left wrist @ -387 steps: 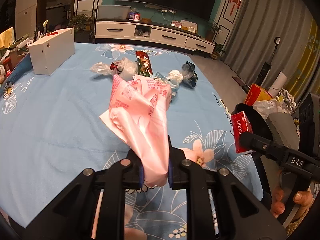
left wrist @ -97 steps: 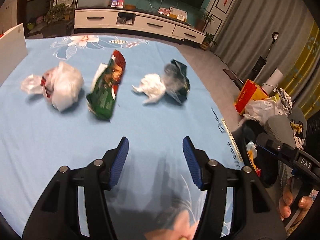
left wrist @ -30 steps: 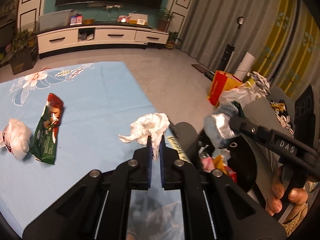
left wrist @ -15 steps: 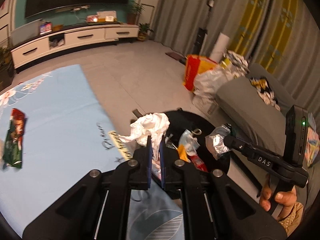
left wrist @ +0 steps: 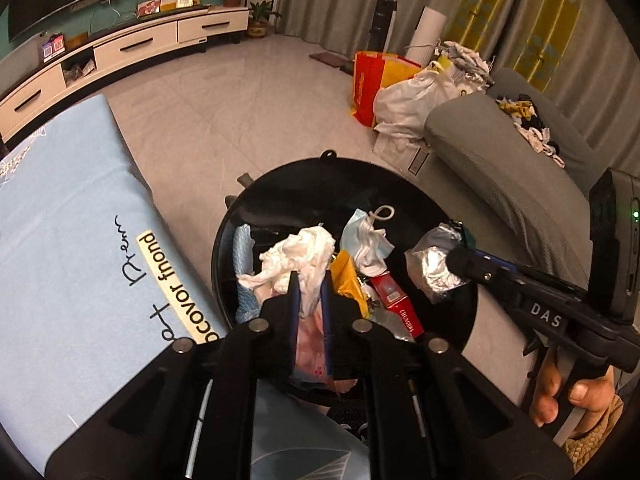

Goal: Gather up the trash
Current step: 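Open both tools to drop the tissue and green bag into the bucket, then move both open tools across the table toward the white bag and chip bag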

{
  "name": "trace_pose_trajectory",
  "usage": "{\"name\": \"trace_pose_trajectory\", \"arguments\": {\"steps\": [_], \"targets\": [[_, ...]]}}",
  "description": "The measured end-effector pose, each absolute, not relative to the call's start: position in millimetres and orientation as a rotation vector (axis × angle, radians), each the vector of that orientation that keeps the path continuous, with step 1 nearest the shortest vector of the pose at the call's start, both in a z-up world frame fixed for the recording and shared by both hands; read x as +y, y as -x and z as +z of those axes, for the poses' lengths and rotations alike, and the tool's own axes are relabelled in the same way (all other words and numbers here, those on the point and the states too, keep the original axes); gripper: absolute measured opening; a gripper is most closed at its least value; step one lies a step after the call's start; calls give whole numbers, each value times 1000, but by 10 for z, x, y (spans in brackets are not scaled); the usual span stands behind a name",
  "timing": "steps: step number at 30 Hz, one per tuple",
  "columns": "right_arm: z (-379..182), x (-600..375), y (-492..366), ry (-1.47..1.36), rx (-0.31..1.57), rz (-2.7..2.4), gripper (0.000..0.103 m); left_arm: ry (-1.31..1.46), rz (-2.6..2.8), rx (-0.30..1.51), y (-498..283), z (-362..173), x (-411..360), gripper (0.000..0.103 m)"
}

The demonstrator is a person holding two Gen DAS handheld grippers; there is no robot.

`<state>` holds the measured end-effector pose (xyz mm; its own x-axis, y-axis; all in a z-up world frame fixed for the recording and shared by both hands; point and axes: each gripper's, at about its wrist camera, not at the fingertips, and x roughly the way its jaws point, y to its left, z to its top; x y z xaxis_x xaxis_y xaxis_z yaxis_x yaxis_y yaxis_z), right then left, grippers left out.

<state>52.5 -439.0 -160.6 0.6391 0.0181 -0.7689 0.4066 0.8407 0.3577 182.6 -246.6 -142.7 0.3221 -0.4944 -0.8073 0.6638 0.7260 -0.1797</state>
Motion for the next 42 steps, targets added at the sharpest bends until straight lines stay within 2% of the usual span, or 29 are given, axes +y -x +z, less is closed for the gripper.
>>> {"name": "trace_pose_trajectory", "arguments": {"steps": [3, 5, 6, 7, 10, 12, 14, 16, 21, 25, 32, 36, 38, 42], "targets": [[-1606, -4398, -520, -549, 859, -237, 24, -205, -762, 982, -1826, -1445, -2487, 15], [-1594, -4403, -521, -553, 858, -239, 30, -206, -758, 979, -1826, -1436, -2499, 28], [-1586, -4399, -521, -556, 856, -237, 31, -204, -756, 973, -1825, -1425, -2503, 41], [-1574, -4399, -519, -556, 855, -238, 34, -201, -756, 970, -1824, -1416, -2497, 44], [-1531, -4400, -504, -555, 847, -249, 46, -197, -754, 958, -1811, -1374, -2479, 48], [-1495, -4408, -491, -564, 838, -251, 49, -193, -755, 949, -1799, -1345, -2462, 52], [-1465, -4404, -478, -565, 833, -252, 52, -188, -753, 940, -1776, -1315, -2437, 58], [-1440, -4396, -468, -572, 831, -250, 58, -180, -752, 930, -1753, -1276, -2406, 71], [-1360, -4341, -427, -576, 821, -244, 64, -176, -726, 895, -1664, -1145, -2253, 84], [-1290, -4252, -399, -578, 823, -223, 75, -163, -695, 888, -1592, -1077, -2061, 91], [-1113, -3992, -348, -551, 817, -171, 89, -137, -601, 890, -1386, -937, -1556, 100], [-998, -3712, -318, -512, 831, -106, 92, -86, -538, 921, -1294, -905, -1212, 100], [-963, -3607, -306, -493, 839, -87, 97, -68, -497, 928, -1247, -885, -1053, 100], [-899, -3392, -281, -467, 852, -48, 97, -22, -430, 931, -1141, -851, -713, 100]]}}
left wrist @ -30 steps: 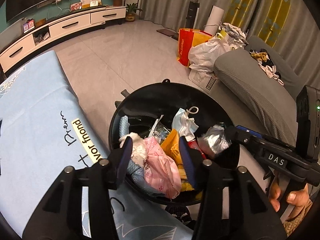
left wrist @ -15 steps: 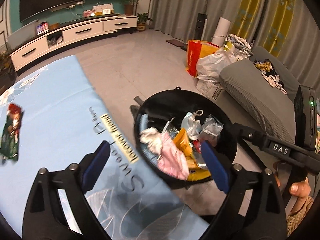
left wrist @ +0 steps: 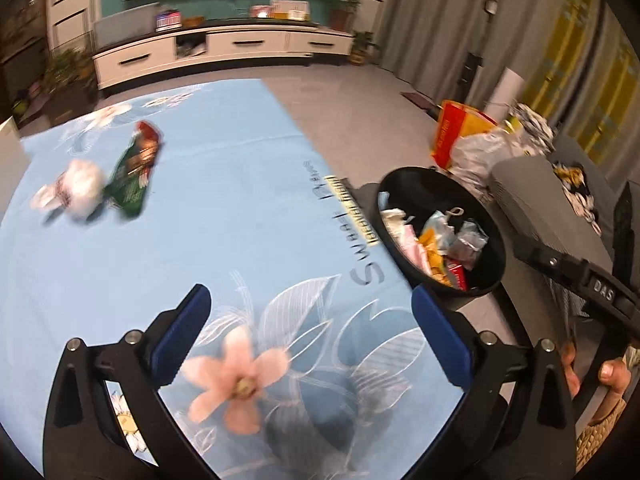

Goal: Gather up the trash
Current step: 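Move both open tools across the table toward the white bag and chip bag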

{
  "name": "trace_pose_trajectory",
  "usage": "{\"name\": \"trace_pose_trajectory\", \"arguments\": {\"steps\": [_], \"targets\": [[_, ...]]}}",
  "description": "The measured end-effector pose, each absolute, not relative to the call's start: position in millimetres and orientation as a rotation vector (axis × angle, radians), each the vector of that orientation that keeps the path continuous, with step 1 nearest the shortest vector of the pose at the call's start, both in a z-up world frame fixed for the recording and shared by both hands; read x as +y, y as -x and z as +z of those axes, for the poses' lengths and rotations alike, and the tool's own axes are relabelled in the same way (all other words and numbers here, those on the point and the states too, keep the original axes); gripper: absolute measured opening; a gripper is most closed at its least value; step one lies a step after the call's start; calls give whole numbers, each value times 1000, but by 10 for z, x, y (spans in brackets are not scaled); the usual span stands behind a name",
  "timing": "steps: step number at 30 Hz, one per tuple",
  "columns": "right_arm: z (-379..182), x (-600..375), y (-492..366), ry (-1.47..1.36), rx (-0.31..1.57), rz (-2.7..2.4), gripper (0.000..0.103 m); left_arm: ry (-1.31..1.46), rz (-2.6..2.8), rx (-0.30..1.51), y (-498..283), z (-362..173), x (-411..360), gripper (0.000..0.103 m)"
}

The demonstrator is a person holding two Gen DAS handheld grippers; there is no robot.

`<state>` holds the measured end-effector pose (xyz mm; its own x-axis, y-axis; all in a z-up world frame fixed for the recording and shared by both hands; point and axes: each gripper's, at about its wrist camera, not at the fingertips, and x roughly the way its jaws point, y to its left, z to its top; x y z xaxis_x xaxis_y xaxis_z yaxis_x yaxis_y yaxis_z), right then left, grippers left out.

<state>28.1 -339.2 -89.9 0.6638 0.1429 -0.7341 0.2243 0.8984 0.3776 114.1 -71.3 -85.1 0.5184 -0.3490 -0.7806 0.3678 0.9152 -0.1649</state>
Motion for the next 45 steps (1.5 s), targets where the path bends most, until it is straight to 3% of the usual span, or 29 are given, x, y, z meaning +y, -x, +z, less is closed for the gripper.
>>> {"name": "trace_pose_trajectory", "arguments": {"steps": [15, 45], "targets": [[-754, -2621, -421, -376, 903, 76, 97, 130, -295, 973, -939, -1052, 232, 100], [-1013, -957, -932, -170, 1089, 300, 97, 498, -55, 967, -546, -1551, 1921, 100]]}}
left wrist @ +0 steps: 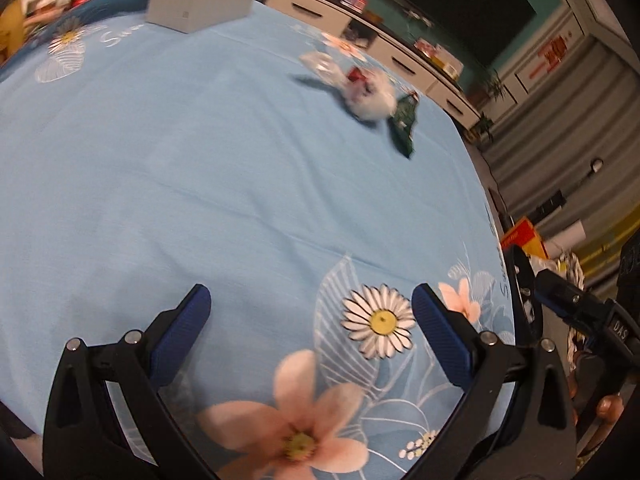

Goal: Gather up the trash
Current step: 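Move both open tools across the table toward the white bag and chip bag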

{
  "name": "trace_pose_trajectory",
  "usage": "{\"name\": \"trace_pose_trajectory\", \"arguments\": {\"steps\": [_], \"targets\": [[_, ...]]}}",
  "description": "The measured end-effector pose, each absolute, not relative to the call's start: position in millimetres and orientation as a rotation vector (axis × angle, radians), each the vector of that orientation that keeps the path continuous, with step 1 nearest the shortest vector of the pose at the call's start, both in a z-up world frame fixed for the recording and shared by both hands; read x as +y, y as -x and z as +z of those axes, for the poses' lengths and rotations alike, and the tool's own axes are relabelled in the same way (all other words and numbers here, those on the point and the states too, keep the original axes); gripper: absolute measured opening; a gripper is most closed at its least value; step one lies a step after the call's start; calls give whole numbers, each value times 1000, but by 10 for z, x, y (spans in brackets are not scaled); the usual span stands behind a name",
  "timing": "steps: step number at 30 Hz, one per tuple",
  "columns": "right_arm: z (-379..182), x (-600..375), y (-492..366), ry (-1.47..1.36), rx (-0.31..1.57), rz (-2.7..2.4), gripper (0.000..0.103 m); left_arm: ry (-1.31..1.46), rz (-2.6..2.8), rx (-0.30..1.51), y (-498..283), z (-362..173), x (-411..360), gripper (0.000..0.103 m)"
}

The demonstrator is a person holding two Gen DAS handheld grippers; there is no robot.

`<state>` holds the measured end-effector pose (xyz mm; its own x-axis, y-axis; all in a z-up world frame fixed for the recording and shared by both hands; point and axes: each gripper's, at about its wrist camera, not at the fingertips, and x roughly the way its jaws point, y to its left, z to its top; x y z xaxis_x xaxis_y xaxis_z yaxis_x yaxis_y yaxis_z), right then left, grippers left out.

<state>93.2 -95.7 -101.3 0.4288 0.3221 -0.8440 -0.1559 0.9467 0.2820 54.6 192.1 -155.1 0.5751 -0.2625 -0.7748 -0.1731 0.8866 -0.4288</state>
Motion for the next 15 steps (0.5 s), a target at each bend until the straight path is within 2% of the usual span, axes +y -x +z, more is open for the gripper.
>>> {"name": "trace_pose_trajectory", "arguments": {"steps": [15], "targets": [[-1177, -543, -1309, -109, 1101, 280, 97, 548, -9, 923, -646, -1618, 2269, 100]]}}
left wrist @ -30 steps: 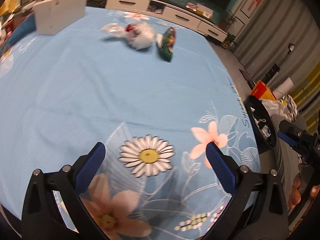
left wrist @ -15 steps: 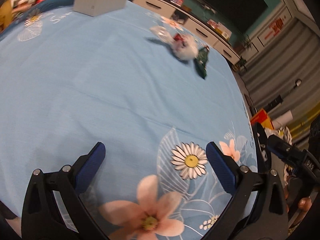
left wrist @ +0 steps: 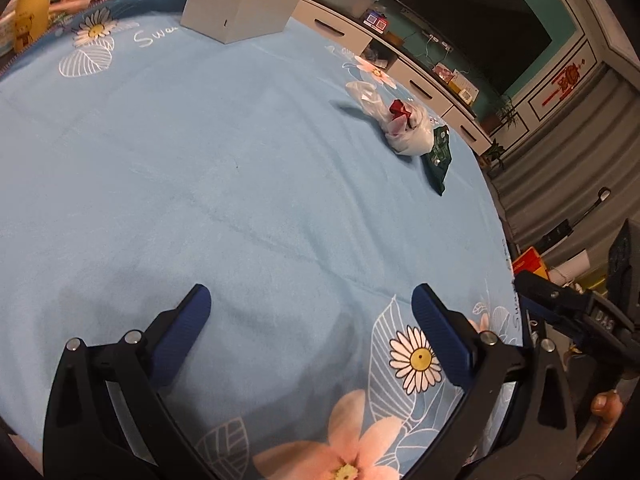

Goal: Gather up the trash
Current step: 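Move both open tools across the table toward the white bag and chip bag, then grasp the white plastic bag with the left tool while the right tool grasps the green chip bag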

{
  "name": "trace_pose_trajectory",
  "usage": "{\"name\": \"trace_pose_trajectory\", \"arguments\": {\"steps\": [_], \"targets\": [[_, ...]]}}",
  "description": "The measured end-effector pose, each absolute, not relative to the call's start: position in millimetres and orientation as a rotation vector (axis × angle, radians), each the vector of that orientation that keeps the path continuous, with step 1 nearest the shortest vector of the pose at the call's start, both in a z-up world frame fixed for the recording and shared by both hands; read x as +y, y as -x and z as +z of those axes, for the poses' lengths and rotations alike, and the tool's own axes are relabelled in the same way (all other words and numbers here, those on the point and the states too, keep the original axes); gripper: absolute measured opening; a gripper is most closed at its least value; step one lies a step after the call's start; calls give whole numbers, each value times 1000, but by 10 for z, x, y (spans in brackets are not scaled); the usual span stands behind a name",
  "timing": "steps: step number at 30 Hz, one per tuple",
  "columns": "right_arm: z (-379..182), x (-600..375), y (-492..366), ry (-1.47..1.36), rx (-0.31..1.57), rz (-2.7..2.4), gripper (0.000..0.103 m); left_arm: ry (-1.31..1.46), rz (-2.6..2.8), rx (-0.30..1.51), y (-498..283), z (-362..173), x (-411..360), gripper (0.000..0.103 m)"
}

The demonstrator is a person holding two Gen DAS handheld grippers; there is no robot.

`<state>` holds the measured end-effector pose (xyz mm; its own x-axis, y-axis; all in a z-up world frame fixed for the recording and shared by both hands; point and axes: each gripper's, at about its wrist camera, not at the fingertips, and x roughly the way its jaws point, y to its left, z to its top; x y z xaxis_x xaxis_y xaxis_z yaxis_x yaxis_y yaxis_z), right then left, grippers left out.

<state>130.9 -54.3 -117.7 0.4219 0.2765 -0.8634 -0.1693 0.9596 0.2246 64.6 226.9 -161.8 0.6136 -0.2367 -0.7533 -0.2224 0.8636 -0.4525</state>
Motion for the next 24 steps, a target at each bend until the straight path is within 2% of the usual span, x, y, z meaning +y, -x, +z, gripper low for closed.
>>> {"name": "trace_pose_trajectory", "arguments": {"steps": [12, 22, 24], "targets": [[-1171, -592, -1903, -141, 1012, 248, 97, 589, -51, 924, -1091, -1609, 2388, 100], [-1461, -711, -2710, -295, 1036, 272, 97, 511, -119, 872, -1917, -1351, 2150, 100], [-1505, -704, -2858, -329, 1037, 273, 94, 487, -131, 859, -2130, -1322, 2075, 100]]}}
